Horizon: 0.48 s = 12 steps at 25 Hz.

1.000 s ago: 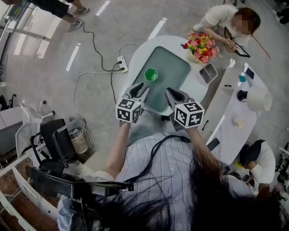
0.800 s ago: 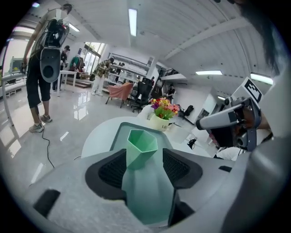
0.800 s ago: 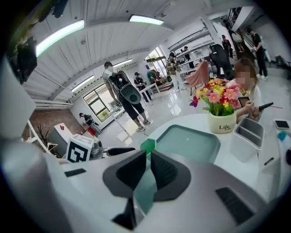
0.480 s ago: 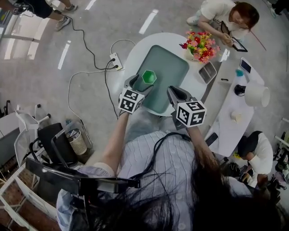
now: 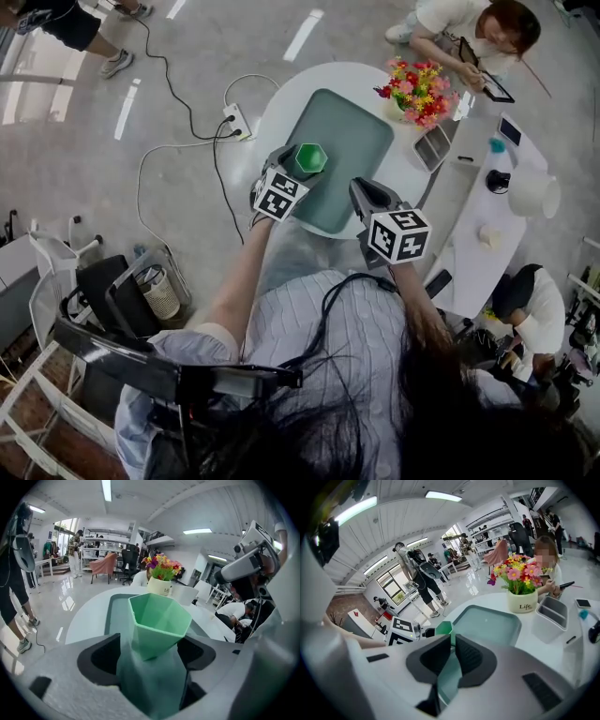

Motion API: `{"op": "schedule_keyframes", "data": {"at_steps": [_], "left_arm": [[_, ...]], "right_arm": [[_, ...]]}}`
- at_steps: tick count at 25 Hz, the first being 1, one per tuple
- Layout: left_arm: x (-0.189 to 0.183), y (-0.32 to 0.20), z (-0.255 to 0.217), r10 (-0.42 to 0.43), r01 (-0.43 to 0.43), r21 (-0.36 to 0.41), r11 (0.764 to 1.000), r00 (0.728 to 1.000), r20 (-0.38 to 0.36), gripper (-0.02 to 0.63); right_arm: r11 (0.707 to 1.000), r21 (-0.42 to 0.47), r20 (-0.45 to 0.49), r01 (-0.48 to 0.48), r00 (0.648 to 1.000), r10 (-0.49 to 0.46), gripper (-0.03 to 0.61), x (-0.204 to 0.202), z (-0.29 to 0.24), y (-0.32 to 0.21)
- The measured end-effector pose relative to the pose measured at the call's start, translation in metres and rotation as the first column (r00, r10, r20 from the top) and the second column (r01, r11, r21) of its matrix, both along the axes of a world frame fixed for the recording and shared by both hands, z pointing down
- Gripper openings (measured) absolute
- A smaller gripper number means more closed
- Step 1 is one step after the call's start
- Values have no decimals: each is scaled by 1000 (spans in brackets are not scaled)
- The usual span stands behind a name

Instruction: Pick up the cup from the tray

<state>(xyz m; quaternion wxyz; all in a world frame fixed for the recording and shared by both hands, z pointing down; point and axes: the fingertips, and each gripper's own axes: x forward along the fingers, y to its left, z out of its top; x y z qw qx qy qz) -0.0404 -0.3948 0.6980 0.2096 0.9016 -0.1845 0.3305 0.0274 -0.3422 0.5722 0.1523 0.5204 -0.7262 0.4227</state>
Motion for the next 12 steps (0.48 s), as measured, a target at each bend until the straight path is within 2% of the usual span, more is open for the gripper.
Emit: {"op": "schedule_keyframes", "data": {"at_steps": [10, 12], "left_arm": [[12, -8, 11, -1, 0, 28, 1000, 999, 45, 365], [12, -9, 8, -8, 7, 35, 999, 999, 35, 327]], "right_arm": [[1000, -12, -16, -21, 1000, 21, 48, 6, 3, 7], [1000, -13, -19, -24, 1000, 24, 48, 7, 2, 10]]}}
